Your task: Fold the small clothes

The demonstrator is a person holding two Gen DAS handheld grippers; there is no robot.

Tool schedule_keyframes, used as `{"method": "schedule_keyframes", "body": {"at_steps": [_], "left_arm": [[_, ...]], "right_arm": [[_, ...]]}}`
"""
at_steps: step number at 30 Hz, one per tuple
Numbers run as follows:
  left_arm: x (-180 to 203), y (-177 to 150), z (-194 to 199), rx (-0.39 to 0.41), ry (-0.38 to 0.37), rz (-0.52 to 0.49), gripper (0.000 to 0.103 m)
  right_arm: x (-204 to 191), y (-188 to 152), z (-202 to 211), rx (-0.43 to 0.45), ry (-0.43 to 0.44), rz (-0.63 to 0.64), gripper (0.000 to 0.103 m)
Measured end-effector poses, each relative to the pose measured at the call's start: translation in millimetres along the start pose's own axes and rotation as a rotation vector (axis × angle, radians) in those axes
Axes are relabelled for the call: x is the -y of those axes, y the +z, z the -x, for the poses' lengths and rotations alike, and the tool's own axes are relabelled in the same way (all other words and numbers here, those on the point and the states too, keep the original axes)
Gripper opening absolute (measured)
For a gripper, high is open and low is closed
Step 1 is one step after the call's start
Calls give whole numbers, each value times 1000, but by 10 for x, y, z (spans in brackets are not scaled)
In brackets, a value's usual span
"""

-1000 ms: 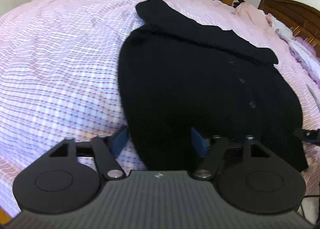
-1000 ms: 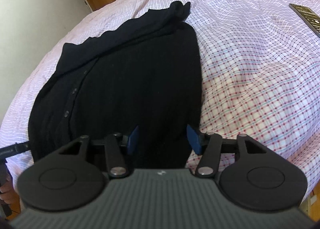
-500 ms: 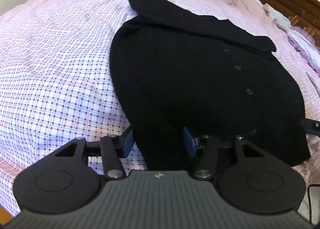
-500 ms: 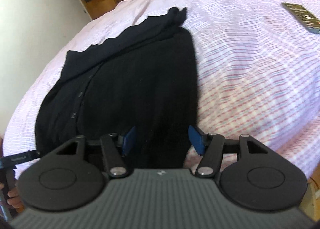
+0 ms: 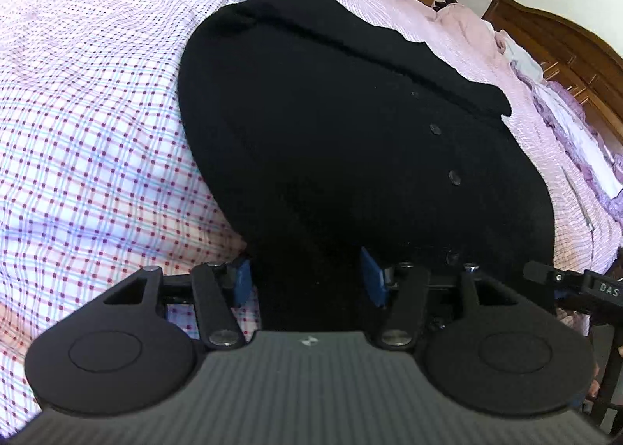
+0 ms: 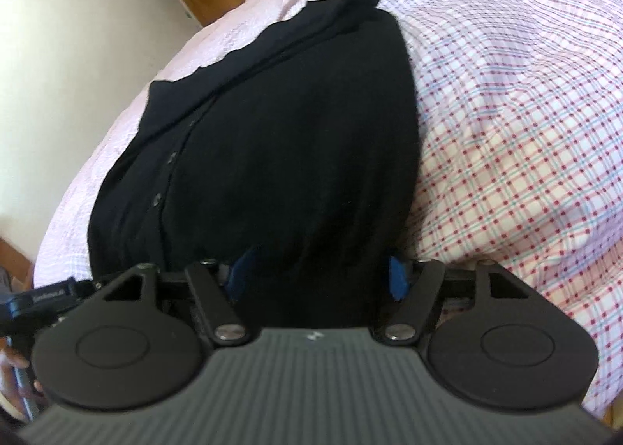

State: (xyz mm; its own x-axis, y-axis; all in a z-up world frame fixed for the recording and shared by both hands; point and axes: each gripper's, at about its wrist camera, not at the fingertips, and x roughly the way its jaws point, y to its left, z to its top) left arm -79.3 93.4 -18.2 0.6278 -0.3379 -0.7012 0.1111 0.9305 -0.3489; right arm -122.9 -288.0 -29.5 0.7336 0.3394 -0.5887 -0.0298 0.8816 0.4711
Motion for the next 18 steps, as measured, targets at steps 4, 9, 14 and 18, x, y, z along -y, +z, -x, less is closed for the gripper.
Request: {"method": "schedule_keyframes", "body": {"at_steps": [4, 9, 14, 18], "left_arm": [[65, 3, -72, -9, 8, -13, 69], [135, 14, -155, -16, 24, -42, 73], [213, 63, -257, -46, 43, -61, 78], [242, 92, -221, -23, 46, -63, 36]], "right_arm": [[-75, -84, -7, 15, 4, 62, 82], [-191, -83, -63, 16, -29, 87, 85], [-274, -98, -82, 38, -33, 139, 42], [-249, -59, -35, 59, 14, 122, 17]]}}
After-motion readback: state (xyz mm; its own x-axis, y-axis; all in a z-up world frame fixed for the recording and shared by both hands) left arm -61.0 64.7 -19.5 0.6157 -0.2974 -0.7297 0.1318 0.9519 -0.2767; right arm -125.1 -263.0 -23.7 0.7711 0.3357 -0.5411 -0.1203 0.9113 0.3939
